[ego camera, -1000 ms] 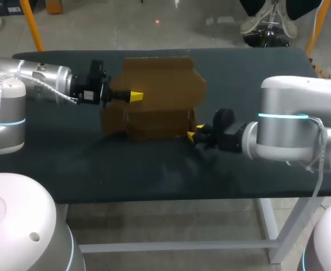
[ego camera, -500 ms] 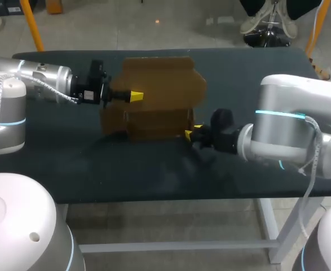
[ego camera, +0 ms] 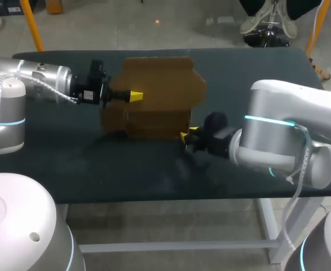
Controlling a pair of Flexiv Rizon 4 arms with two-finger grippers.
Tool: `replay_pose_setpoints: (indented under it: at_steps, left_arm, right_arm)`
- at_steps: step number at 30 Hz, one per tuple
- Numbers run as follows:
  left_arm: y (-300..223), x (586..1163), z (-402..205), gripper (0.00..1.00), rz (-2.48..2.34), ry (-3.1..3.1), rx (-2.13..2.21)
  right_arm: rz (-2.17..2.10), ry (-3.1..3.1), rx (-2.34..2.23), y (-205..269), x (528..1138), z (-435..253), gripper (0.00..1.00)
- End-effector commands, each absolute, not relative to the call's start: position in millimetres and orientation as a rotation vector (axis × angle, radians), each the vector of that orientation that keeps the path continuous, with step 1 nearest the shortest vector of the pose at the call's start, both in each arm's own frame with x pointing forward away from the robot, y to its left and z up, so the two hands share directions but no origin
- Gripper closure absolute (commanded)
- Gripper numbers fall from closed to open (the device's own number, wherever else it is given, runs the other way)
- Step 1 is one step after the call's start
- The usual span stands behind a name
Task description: Assemble the packaging by folding the flat box into shape, placing the metal phone stand inside, and closing the box properly
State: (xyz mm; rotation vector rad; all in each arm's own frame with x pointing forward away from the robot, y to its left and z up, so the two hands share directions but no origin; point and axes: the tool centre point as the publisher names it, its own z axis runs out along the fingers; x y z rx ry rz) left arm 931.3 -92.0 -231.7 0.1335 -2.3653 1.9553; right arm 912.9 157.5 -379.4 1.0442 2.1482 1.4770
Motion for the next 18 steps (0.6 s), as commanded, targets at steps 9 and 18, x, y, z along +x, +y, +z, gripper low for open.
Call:
replay_pose_setpoints:
  at_steps: [9, 18]
  left_arm:
    - [-94, 932, -235, 1.0, 1.955, -2.363, 0.13]
    - [-94, 932, -235, 1.0, 1.955, -2.363, 0.13]
  right_arm:
    - [1.238, 1.988, 1.185, 156, 907, -383, 0.58]
    - [1.274, 2.041, 1.176, 138, 896, -382, 0.58]
